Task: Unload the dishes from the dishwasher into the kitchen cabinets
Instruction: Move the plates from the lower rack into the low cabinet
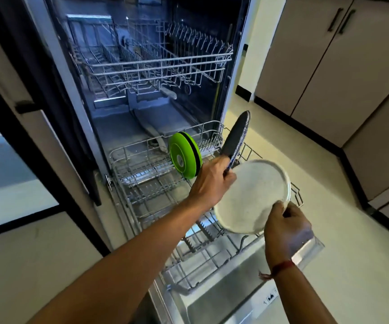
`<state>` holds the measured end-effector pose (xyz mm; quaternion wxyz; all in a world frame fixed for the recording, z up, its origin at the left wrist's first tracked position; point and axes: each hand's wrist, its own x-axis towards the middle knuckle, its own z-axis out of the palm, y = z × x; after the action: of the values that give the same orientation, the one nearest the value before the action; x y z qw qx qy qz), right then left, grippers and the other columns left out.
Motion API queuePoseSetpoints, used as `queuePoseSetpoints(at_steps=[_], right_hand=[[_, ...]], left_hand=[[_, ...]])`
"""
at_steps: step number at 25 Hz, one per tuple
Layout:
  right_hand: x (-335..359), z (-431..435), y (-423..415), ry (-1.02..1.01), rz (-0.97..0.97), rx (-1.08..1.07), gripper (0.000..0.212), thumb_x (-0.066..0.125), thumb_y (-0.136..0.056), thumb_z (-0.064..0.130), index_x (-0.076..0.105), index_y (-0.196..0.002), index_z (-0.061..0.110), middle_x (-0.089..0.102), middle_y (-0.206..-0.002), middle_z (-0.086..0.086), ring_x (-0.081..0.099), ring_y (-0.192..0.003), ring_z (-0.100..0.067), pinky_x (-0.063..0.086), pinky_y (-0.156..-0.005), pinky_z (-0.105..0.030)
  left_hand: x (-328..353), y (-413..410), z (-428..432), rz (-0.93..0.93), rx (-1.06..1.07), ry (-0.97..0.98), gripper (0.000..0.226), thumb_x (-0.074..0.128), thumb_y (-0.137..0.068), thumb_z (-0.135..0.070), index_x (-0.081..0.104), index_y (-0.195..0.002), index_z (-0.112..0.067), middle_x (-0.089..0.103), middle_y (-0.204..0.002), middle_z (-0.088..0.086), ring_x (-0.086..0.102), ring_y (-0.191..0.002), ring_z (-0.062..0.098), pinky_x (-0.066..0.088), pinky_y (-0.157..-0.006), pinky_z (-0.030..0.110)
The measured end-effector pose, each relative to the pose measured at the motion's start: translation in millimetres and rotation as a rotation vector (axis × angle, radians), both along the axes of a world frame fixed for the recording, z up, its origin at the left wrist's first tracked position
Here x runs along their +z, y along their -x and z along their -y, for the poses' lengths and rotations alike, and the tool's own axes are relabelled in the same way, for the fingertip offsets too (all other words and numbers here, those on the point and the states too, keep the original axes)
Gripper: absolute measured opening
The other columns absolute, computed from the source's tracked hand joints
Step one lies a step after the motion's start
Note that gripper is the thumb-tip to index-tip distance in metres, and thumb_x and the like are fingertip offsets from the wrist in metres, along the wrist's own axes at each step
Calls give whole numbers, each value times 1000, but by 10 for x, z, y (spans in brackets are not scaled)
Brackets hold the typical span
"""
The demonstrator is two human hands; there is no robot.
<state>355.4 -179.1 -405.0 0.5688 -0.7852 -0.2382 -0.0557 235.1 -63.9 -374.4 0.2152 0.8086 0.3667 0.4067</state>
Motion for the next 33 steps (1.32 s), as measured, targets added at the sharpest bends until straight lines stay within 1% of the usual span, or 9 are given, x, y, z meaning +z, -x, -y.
queuePoseSetpoints(at_steps=[6, 9, 13, 17, 20, 23, 29, 31, 33], right_hand=[[-294, 427, 219, -21, -428, 0, 18, 68, -78, 25, 69, -69, 9, 57, -58, -3, 53, -60, -18, 51, -67, -35], [-412, 661, 288, -59, -653, 66, 17, 71, -75, 29, 69, -70, 12, 61, -62, -1, 58, -63, -19, 59, -67, -42], [-387, 990, 482, -198, -901, 197, 16, 67, -88, 10, 63, -72, 11, 58, -69, -6, 55, -63, -18, 55, -58, -32], [-311, 1230, 791, -292, -1020, 297, 8, 59, -92, 3, 63, -85, 6, 62, -75, -7, 59, -67, -18, 57, -58, -30], [-336, 1343, 990, -325, -1100, 334, 8, 54, -94, 0, 62, -94, 0, 64, -83, -12, 62, -77, -24, 59, -57, -28], [-301, 1447, 1153, -332, -1118, 387, 12, 51, -94, -2, 61, -89, 1, 63, -81, -12, 61, -74, -22, 58, -59, -30], [-249, 1580, 1361, -331, -1090, 519, 15, 50, -95, -2, 65, -96, -2, 71, -82, -8, 67, -72, -17, 59, -59, -29], [-226, 1622, 1420, -328, -1106, 558, 17, 49, -95, -1, 64, -102, -4, 70, -87, -12, 68, -69, -16, 58, -57, -28], [-189, 1667, 1484, -310, -1129, 597, 21, 48, -96, 1, 62, -109, -7, 66, -89, -14, 65, -63, -15, 55, -52, -25]], left_hand=[[-151, 463, 655, -362, -176, -136, 3, 49, -92, -12, 49, -89, -10, 54, -84, 5, 53, -66, 22, 49, -59, 38], [-329, 678, 975, -519, -231, -242, 9, 47, -94, -3, 50, -90, -11, 53, -80, 0, 50, -58, 11, 55, -55, 25], [-466, 978, 1396, -601, -282, -289, 12, 50, -94, 3, 57, -96, -7, 60, -84, 3, 48, -61, 5, 43, -63, 9], [-491, 1266, 1634, -574, -290, -312, 16, 57, -91, -4, 57, -105, -11, 63, -101, 7, 61, -89, 15, 53, -87, 27], [-496, 1461, 1770, -614, -233, -308, 23, 60, -89, -5, 57, -111, -10, 65, -110, 9, 62, -103, 20, 34, -112, 50], [-445, 1687, 1895, -569, -223, -259, 23, 58, -90, -14, 63, -113, -15, 65, -119, 6, 59, -116, 19, 20, -115, 55], [-241, 2070, 2185, -423, -146, -209, 45, 58, -86, -39, 59, -128, -21, 51, -142, 3, 47, -130, 14, 20, -116, 48], [-128, 2223, 2199, -219, 92, -257, 44, 57, -87, -35, 59, -126, -17, 53, -141, 6, 47, -129, 14, 32, -113, 43], [-52, 2423, 2122, -10, 451, -86, 45, 56, -87, -35, 58, -128, -15, 55, -137, 6, 50, -126, 16, 37, -108, 34]])
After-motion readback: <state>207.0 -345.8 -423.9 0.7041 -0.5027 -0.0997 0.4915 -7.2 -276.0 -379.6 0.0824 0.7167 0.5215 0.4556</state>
